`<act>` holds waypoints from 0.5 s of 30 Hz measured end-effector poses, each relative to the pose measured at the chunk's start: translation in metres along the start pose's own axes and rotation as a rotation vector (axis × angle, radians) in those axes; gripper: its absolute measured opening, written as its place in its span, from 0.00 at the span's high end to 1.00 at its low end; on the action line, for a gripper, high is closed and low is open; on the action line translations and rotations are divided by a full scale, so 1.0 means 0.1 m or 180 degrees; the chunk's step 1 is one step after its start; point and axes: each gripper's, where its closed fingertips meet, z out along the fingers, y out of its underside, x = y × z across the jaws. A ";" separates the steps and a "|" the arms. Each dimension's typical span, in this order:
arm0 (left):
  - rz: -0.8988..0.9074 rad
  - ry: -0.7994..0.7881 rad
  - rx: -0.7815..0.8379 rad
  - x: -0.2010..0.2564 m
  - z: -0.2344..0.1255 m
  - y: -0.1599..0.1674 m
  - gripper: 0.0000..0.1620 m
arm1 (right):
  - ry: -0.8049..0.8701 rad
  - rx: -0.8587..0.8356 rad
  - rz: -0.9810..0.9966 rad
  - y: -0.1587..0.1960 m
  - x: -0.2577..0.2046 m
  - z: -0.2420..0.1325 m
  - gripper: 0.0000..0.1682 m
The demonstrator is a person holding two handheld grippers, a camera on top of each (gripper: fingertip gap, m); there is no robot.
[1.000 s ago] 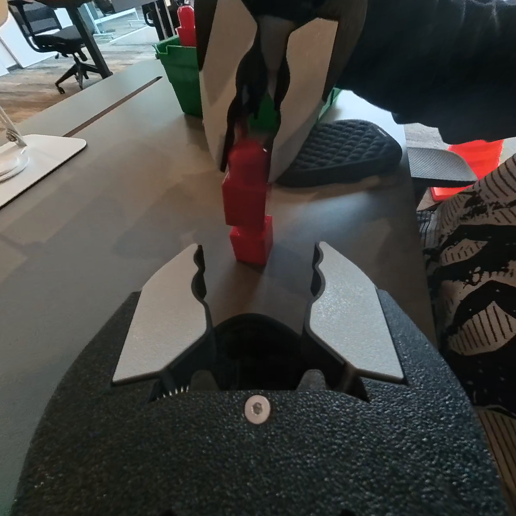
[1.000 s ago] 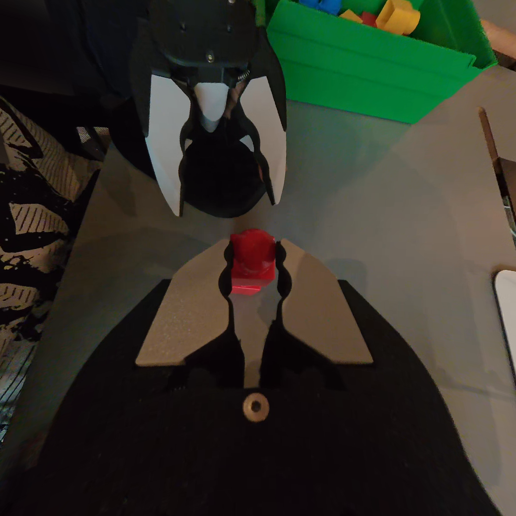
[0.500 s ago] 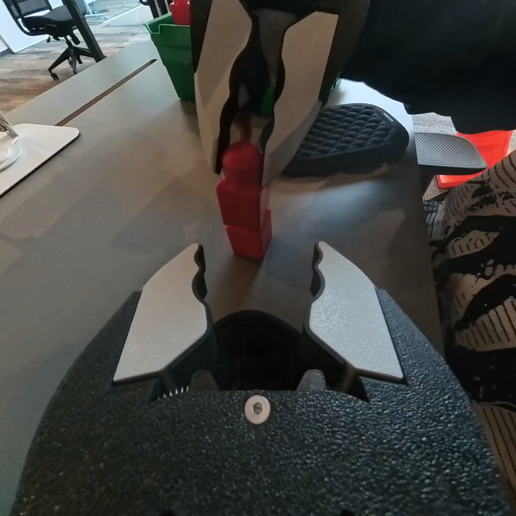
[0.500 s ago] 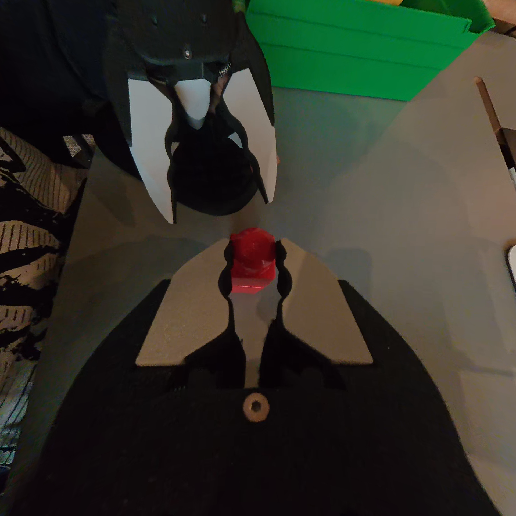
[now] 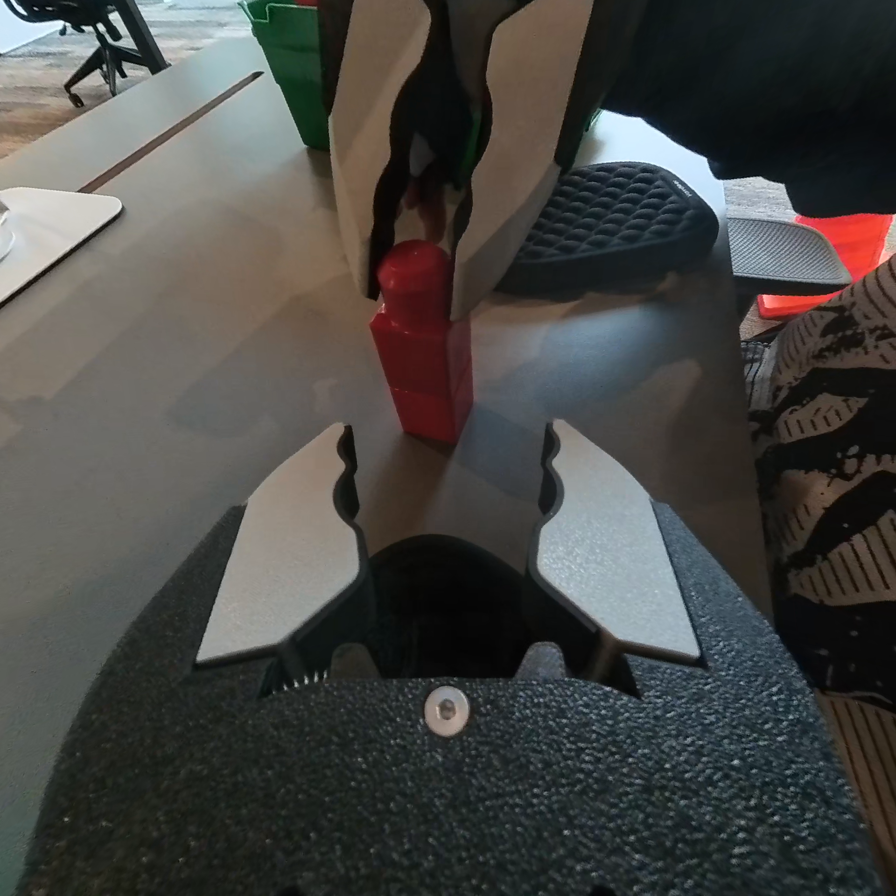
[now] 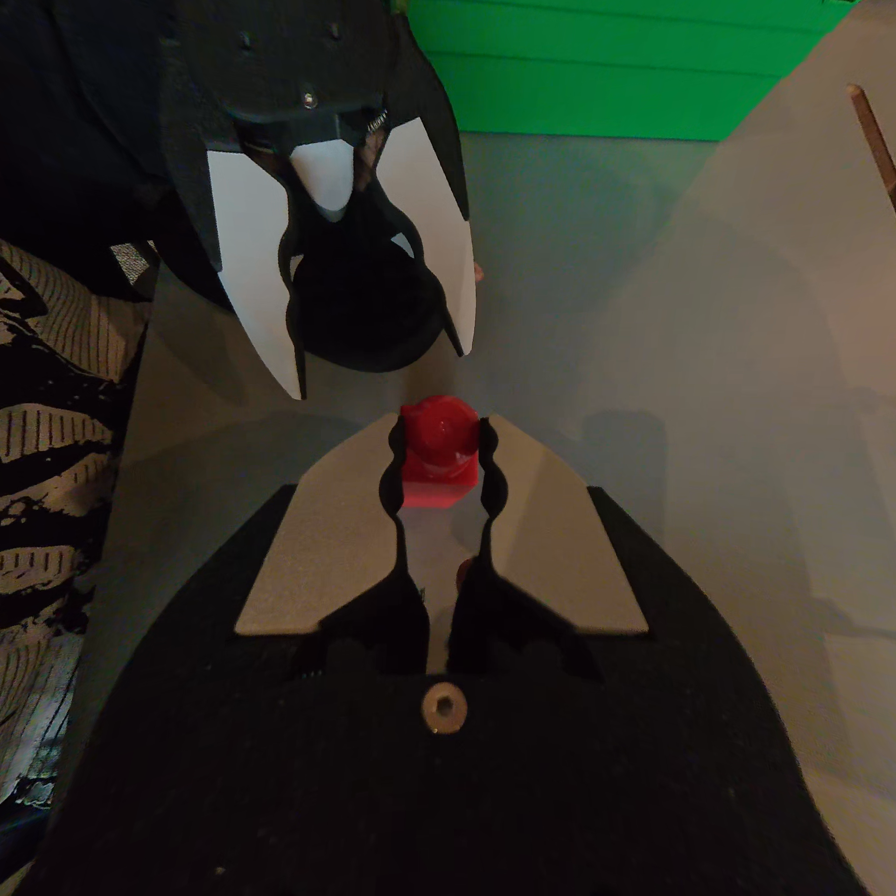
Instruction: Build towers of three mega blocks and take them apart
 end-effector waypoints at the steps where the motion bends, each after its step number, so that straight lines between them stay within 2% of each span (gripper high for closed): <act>1: -0.0005 0.0000 0.0001 0.00 0.00 0.00 0.55 | -0.0009 0.0009 0.0002 0.00 0.00 0.00 0.83; 12: 0.0031 -0.0035 -0.0008 -0.01 0.01 0.00 0.55 | -0.0028 0.0282 -0.0160 -0.02 0.00 0.00 0.82; 14: 0.0047 -0.0041 -0.0024 -0.01 0.01 0.01 0.54 | 0.0043 0.0330 -0.0150 -0.03 0.04 -0.02 0.68; 15: 0.0057 -0.0045 -0.0030 -0.01 0.02 0.01 0.54 | 0.0066 0.0343 -0.0147 -0.04 0.05 -0.03 0.64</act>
